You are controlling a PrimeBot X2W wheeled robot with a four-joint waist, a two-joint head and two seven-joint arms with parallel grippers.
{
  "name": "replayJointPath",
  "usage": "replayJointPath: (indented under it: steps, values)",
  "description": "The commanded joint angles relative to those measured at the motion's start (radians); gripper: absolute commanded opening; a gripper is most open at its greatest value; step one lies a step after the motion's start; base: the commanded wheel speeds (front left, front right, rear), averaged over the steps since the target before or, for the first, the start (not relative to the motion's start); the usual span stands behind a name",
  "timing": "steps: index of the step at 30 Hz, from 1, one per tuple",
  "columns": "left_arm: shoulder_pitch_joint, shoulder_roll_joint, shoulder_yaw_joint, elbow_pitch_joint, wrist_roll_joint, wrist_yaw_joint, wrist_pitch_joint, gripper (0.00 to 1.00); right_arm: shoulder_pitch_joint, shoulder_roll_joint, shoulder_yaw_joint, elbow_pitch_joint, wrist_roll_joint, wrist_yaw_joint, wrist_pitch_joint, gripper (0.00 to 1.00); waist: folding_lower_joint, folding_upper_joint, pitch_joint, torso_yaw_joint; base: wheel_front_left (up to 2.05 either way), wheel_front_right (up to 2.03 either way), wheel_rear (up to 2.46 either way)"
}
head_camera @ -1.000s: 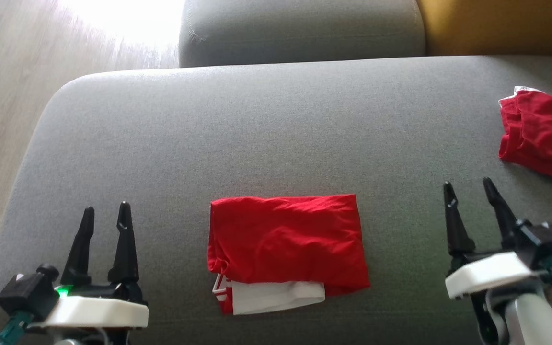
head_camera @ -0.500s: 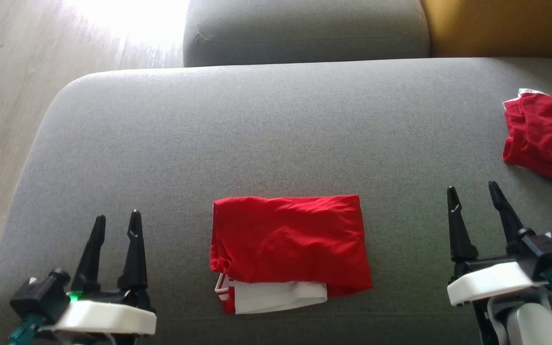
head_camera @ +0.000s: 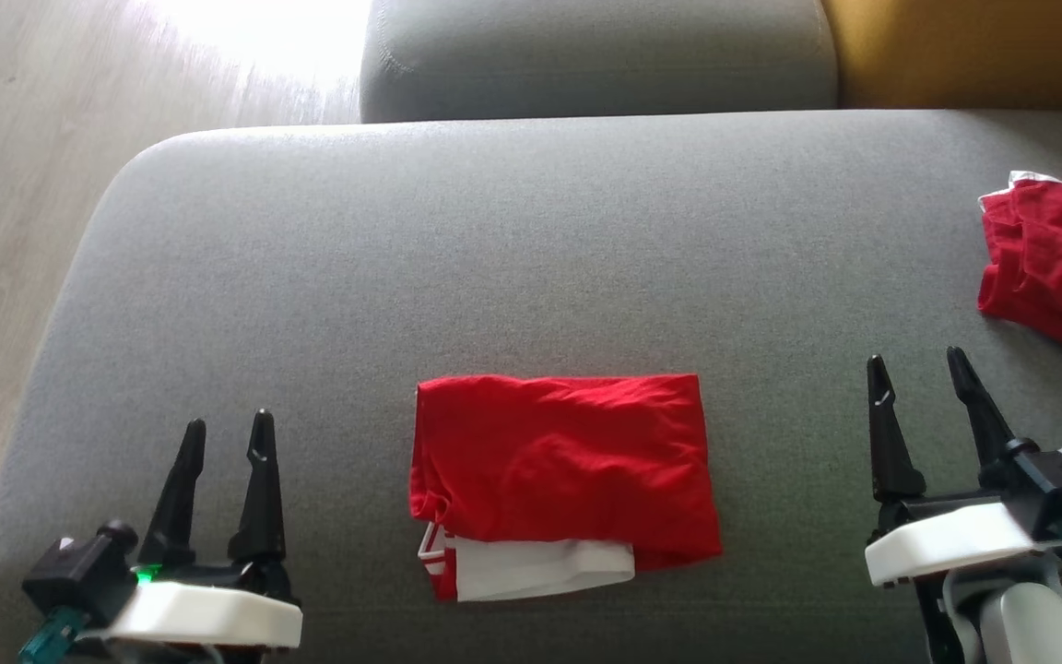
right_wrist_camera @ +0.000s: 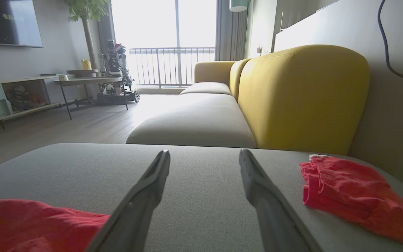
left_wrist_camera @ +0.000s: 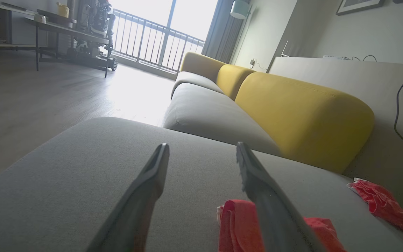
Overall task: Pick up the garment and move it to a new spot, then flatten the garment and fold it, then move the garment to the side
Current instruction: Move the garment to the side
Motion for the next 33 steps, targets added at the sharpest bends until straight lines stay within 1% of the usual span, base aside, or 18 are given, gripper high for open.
replayJointPath:
  steps: [1, 2, 4, 7, 13, 17, 20, 26, 33]
  values:
    - [-0.04, 0.002, 0.029, -0.029, 0.007, 0.003, -0.006, 1.0, -0.011, 0.0, 0.018, -0.033, 0.007, 0.0, -0.009, 1.0, 0.0, -0.0001, 0.002, 0.002, 0.0, 0.0, 0.0]
    - [-0.041, 0.002, 0.028, -0.029, 0.008, 0.003, -0.006, 1.0, -0.011, 0.0, 0.022, -0.027, 0.015, 0.0, -0.009, 1.0, 0.0, -0.0001, 0.003, 0.004, 0.0, 0.0, 0.0]
    - [-0.043, 0.002, 0.024, -0.03, 0.008, 0.003, -0.006, 1.0, -0.013, 0.0, 0.037, -0.01, 0.077, 0.0, -0.007, 1.0, 0.0, -0.0001, 0.012, 0.009, 0.0, 0.0, 0.0]
    - [-0.051, 0.002, 0.017, -0.024, 0.011, 0.002, -0.006, 1.0, -0.024, 0.0, 0.083, -0.002, 0.109, 0.0, 0.014, 1.0, 0.0, -0.0001, 0.033, 0.018, 0.0, 0.0, 0.0]
    - [-0.076, 0.002, 0.01, -0.013, 0.011, 0.002, -0.006, 1.0, -0.055, 0.0, 0.136, 0.051, 0.211, 0.0, 0.119, 1.0, 0.0, -0.0001, 0.083, 0.039, 0.0, 0.0, 0.0]
    - [-0.096, 0.002, 0.003, -0.006, 0.01, 0.001, -0.006, 1.0, -0.074, 0.0, 0.176, 0.091, 0.302, 0.0, 0.191, 1.0, 0.0, -0.0001, 0.108, 0.057, 0.0, 0.0, 0.0]
    - [-0.107, 0.002, 0.001, -0.003, 0.01, 0.001, -0.006, 1.0, -0.09, 0.0, 0.191, 0.116, 0.344, 0.0, 0.221, 1.0, 0.0, -0.0001, 0.124, 0.068, 0.0, 0.0, 0.0]
    - [-0.124, 0.002, -0.014, 0.004, 0.016, 0.001, -0.006, 1.0, -0.121, 0.0, 0.207, 0.203, 0.383, 0.0, 0.267, 1.0, 0.0, -0.0001, 0.145, 0.091, 0.0, 0.0, 0.0]
    - [-0.135, 0.002, -0.02, 0.008, 0.018, 0.0, -0.006, 1.0, -0.144, 0.0, 0.23, 0.285, 0.382, 0.0, 0.295, 1.0, 0.0, -0.0001, 0.155, 0.108, 0.0, 0.0, 0.0]
